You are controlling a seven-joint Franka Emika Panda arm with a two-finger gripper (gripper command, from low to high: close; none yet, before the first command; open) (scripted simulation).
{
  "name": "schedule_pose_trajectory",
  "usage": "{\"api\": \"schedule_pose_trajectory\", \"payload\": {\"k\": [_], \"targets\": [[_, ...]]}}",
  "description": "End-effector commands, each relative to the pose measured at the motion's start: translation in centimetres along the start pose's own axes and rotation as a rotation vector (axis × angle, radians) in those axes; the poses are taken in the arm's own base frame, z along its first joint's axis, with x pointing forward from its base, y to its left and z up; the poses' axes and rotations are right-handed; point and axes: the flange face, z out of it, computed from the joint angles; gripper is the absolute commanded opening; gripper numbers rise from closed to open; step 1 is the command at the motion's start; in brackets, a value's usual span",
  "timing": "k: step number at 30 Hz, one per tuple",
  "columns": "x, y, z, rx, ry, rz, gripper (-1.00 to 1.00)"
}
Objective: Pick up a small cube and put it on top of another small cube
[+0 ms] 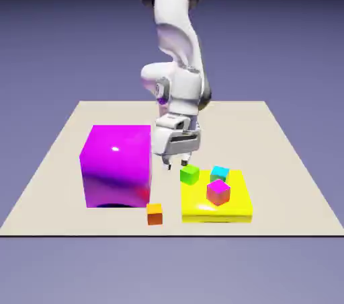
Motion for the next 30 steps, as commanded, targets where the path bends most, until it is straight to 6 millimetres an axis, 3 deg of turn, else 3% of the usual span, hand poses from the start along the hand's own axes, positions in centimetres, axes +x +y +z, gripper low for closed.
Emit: {"api": "schedule_pose_trajectory", "payload": {"k": [1,8,9,15,16,17,23,26,30], "targets": [[0.0,-0.2,1.3,-0.016,-0.036,-0.074,0.0],[-1.4,-1.3,9.9,-0.112,-0.297,-0.593,0.0],[-1.4,-1.3,9.9,-0.112,-0.297,-0.593,0.0],[-2.9,-0.9,16.6,-0.112,-0.298,-0.594,0.0],[-2.9,-0.9,16.6,-0.112,-0.298,-0.594,-1.0],[-2.9,-0.9,16.6,-0.112,-0.298,-0.594,-1.0],[-0.6,-1.1,9.5,-0.117,-0.286,-0.571,-1.0],[1.8,-5.6,4.7,-0.118,-0.241,-0.586,-1.0],[2.4,-12.7,-2.1,-0.117,-0.195,-0.652,-1.0]]}}
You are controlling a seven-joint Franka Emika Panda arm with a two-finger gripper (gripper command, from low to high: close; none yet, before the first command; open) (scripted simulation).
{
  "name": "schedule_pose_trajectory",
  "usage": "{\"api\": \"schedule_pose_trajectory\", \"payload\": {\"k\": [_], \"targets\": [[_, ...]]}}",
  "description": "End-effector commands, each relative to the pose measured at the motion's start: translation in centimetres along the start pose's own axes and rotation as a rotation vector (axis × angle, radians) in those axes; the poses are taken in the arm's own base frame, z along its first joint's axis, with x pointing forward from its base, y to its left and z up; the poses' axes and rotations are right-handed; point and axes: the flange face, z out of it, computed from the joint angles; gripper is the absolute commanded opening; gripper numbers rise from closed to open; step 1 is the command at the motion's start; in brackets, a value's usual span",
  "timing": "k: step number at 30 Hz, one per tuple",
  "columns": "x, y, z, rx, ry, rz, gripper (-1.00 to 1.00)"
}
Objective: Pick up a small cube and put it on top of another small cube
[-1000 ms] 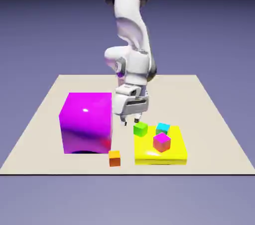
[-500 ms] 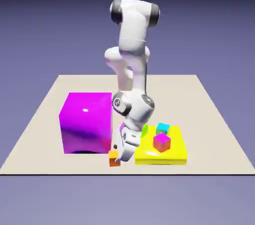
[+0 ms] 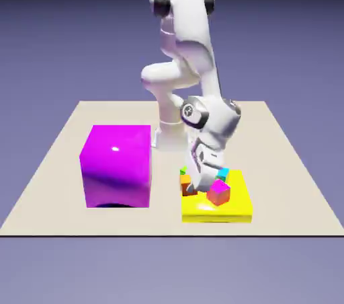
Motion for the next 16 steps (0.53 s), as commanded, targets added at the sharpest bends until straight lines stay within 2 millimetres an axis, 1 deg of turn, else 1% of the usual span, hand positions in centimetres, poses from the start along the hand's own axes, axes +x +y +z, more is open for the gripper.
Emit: {"api": "schedule_pose_trajectory", "payload": {"k": [1,4,6,7,8,12,13,14,15,16], "targets": [[-0.2,-1.0,-1.3,-0.002,-0.001,-0.012,-1.0],[0.0,-6.1,-5.8,-0.023,0.012,-0.102,-1.0],[-0.4,-9.5,-8.3,-0.042,0.015,-0.164,-1.0],[-1.0,-10.2,-7.2,-0.041,0.0,-0.204,-1.0],[-1.0,-10.2,-7.2,-0.041,0.0,-0.204,-1.0],[-0.5,-10.7,-0.9,-0.043,0.0,-0.203,-1.0],[-0.5,-10.7,-0.4,-0.041,0.0,-0.204,-1.0],[-0.5,-10.7,-0.4,-0.041,0.0,-0.204,1.0],[-0.5,-10.7,-0.4,-0.041,0.0,-0.204,1.0],[-0.5,-10.5,-2.0,-0.045,-0.001,-0.202,1.0]]}}
